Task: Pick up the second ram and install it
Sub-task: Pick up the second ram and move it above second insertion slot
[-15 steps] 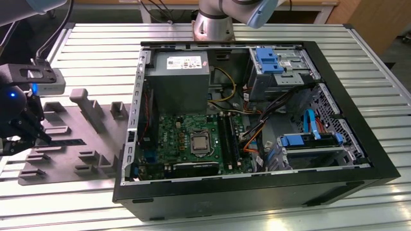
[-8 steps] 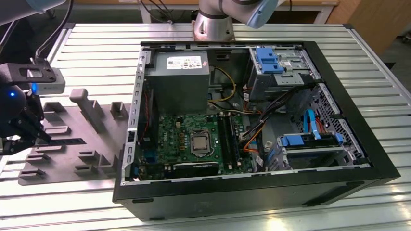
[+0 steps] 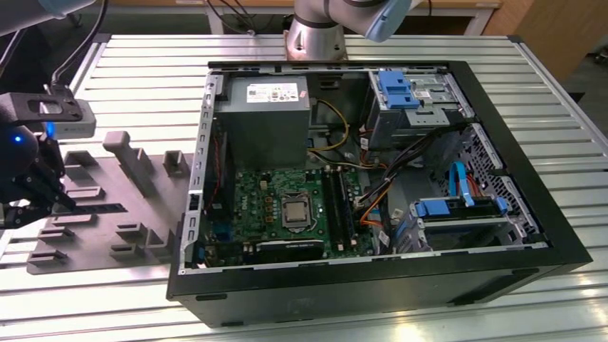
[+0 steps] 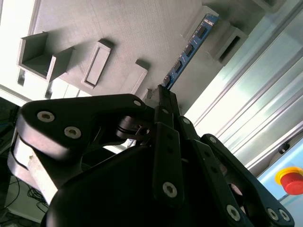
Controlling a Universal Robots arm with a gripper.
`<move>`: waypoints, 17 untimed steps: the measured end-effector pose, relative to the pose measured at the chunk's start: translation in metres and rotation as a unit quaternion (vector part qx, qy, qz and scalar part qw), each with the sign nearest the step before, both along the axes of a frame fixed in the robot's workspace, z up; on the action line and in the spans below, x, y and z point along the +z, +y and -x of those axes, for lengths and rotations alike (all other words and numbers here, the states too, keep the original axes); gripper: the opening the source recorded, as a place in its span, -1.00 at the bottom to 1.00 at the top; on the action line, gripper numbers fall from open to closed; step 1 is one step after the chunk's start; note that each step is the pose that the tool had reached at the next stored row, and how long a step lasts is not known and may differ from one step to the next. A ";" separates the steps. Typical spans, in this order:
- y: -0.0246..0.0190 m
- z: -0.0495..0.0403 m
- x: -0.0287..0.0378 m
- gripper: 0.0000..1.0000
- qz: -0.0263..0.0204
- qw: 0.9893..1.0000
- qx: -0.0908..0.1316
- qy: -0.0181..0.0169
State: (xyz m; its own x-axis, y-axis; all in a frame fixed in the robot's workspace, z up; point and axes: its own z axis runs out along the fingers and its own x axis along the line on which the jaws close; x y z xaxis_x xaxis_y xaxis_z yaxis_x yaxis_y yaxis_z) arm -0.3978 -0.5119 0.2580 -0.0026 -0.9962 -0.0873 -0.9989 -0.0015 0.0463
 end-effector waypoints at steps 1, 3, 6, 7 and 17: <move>0.0000 0.0000 0.0003 -0.77 0.000 1.000 0.000 0.000; 0.0000 0.0000 0.0009 -0.77 -0.001 1.000 0.000 0.000; 0.0000 0.0000 0.0017 -0.77 -0.002 1.000 0.000 0.000; 0.0000 0.0000 0.0020 -0.77 -0.002 1.000 0.000 0.000; 0.0000 0.0000 0.0056 -0.77 -0.005 1.000 0.000 0.000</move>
State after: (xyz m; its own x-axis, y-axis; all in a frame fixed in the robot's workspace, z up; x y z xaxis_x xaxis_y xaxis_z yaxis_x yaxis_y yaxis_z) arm -0.3978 -0.5119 0.2636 -0.0026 -0.9952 -0.0975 -0.9989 -0.0020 0.0464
